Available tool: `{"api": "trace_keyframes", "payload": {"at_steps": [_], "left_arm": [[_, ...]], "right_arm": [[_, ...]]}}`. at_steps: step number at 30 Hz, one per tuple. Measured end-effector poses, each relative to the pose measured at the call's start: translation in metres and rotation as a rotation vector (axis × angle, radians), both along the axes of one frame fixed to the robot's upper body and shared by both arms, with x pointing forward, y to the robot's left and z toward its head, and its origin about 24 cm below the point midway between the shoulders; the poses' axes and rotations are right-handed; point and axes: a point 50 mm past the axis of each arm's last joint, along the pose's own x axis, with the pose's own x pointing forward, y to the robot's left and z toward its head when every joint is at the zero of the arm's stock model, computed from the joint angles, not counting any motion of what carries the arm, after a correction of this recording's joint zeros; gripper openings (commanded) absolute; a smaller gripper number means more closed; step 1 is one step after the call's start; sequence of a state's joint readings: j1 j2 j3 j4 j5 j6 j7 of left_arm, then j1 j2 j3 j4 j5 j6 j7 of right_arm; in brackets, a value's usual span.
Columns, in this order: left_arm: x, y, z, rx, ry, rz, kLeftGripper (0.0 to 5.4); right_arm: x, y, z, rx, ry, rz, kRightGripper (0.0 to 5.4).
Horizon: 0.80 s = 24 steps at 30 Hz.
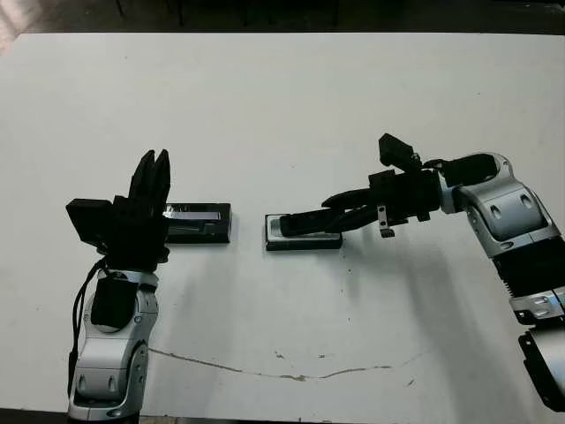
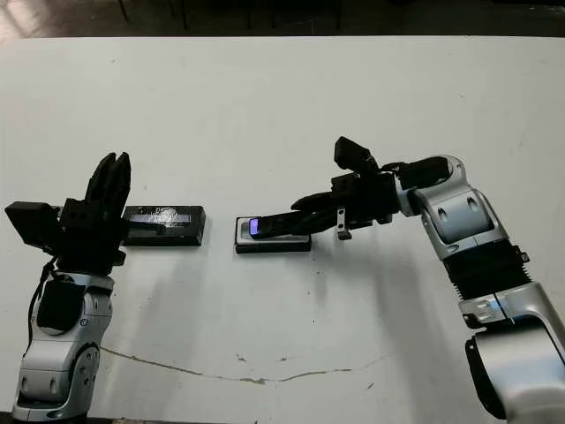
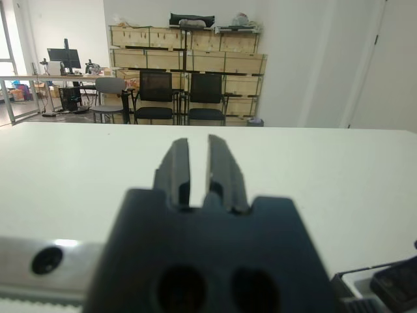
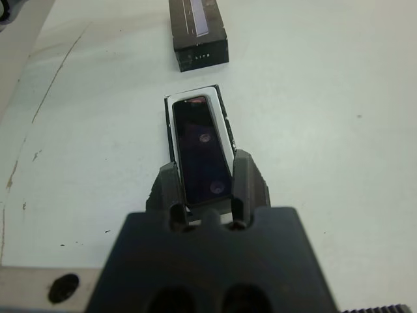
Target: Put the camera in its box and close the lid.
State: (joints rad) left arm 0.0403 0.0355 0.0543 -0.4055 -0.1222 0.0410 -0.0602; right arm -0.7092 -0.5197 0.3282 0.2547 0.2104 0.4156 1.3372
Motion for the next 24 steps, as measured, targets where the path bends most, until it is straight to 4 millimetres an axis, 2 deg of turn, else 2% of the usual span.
{"api": "trace_keyframes", "payload": {"at_steps": [24], "left_arm": [[-0.001, 0.000, 0.000, 0.005, -0.003, 0.000, 0.00]], "right_arm": [[-0.009, 0.015, -0.007, -0.002, -0.043, -0.070, 0.00]]}}
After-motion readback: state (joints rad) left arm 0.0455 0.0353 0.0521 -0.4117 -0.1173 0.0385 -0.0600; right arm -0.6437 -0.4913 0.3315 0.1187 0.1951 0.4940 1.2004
